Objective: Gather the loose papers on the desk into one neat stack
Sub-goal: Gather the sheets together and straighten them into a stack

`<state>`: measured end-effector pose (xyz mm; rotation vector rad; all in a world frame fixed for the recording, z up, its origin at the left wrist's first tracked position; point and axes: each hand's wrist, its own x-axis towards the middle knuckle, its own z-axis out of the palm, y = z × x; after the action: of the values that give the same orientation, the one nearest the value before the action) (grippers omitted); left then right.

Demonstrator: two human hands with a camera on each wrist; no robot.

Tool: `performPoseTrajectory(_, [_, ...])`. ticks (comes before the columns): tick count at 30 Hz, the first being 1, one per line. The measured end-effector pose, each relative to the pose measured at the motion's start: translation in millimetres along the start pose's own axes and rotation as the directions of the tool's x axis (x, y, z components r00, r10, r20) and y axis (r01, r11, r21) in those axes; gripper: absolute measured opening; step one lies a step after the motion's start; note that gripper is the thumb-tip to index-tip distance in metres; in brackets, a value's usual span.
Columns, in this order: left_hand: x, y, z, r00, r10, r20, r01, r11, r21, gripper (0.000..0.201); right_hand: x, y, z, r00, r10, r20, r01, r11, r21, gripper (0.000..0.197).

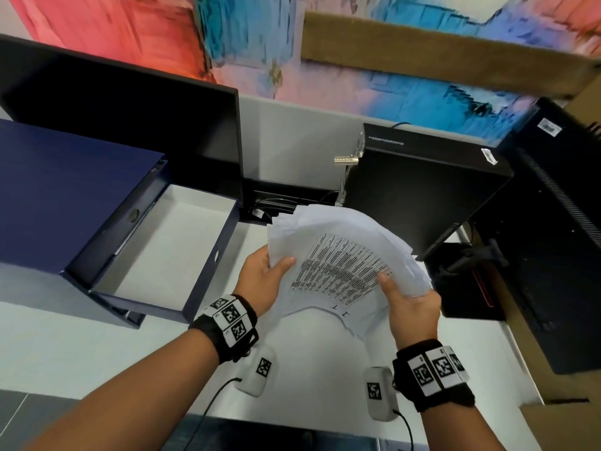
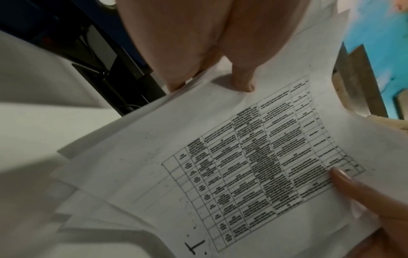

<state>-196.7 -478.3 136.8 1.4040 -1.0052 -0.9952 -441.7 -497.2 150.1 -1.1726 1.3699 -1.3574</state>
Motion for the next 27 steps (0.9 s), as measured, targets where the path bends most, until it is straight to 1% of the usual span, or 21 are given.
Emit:
performPoseTrajectory(2, [-0.1,3.0,-1.5,1.000,0.003,-0.001,-0.003,1.000,-0.008,0.021,0.2,-6.4,0.3,0.998,-0.021,0.054,0.023,0.999,-0.023,0.019])
performPoseTrajectory(3, [-0.2,7.7,-2.1,1.000,0.009,-0.004,-0.009,1.000,-0.012,0.019,1.9,-12.2,1.4,0.997,-0.035,0.073,0.038,0.998,-0.041,0.026])
performPoseTrajectory(5, [0.7,17.5,-1.8,0.999,0.043,-0.026,-0.044,0.998,-0.044,0.019,6.6,-24.7,2.0,0.992,-0.092,0.084,0.097,0.993,-0.063,0.037])
performPoseTrajectory(8, [-4.1,22.4,-0.7,0.990,0.120,-0.073,-0.124,0.991,-0.049,0.023,4.3,-36.7,3.3,0.981,-0.179,0.073,0.182,0.983,-0.038,0.030])
performPoseTrajectory(9, [-7.9,18.8,0.1,0.989,0.134,-0.065,-0.136,0.990,-0.027,0.029,0.6,-34.6,5.4,0.983,-0.167,0.071,0.171,0.984,-0.047,0.025])
performPoseTrajectory(11, [-19.1,6.1,0.9,0.997,0.079,0.011,-0.079,0.997,0.012,0.047,-8.7,-22.1,9.7,0.991,-0.088,0.097,0.096,0.993,-0.072,0.020])
performPoseTrajectory(12, [-24.7,0.0,1.4,0.998,0.028,0.054,-0.031,0.999,0.039,0.051,-13.9,-13.2,10.5,0.991,-0.052,0.123,0.063,0.994,-0.087,0.020])
performPoseTrajectory(13, [-28.7,-6.2,1.7,0.996,-0.013,0.085,0.007,0.997,0.072,0.051,-18.9,-5.1,11.4,0.989,-0.032,0.143,0.049,0.992,-0.112,0.026])
performPoseTrajectory(14, [-29.7,-12.1,1.5,0.995,-0.030,0.092,0.021,0.995,0.099,0.047,-21.5,1.8,12.1,0.989,-0.024,0.146,0.044,0.990,-0.137,0.031])
performPoseTrajectory(17, [-23.8,-16.3,-1.4,0.999,0.017,0.043,-0.025,0.982,0.186,0.032,-20.2,6.7,10.9,0.996,0.027,0.080,-0.017,0.992,-0.128,0.025])
performPoseTrajectory(18, [-21.3,-14.6,-2.1,0.999,0.034,0.023,-0.038,0.981,0.190,0.028,-19.2,5.5,10.1,0.997,0.047,0.053,-0.041,0.993,-0.115,0.024])
performPoseTrajectory(20, [-18.0,-10.4,-2.7,0.997,0.070,-0.009,-0.068,0.987,0.143,0.026,-18.0,2.8,8.5,0.998,0.061,0.023,-0.058,0.994,-0.094,0.020])
performPoseTrajectory(22, [-19.9,-9.9,-3.7,0.996,0.091,0.002,-0.090,0.992,0.087,0.030,-20.6,1.2,7.6,0.997,0.077,0.022,-0.075,0.995,-0.071,0.013])
performPoseTrajectory(23, [-21.6,-12.0,-4.6,0.995,0.090,0.039,-0.093,0.993,0.073,0.034,-23.5,1.9,7.1,0.995,0.098,0.024,-0.097,0.994,-0.049,0.012])
performPoseTrajectory(25, [-25.6,-17.3,-7.2,0.991,0.063,0.114,-0.073,0.994,0.086,0.043,-29.1,2.7,7.4,0.995,0.103,0.012,-0.103,0.993,-0.053,0.023])
performPoseTrajectory(27, [-25.9,-11.7,-8.7,0.992,0.071,0.107,-0.080,0.993,0.083,0.055,-28.7,-6.2,9.6,0.998,0.067,-0.020,-0.067,0.997,-0.022,0.033])
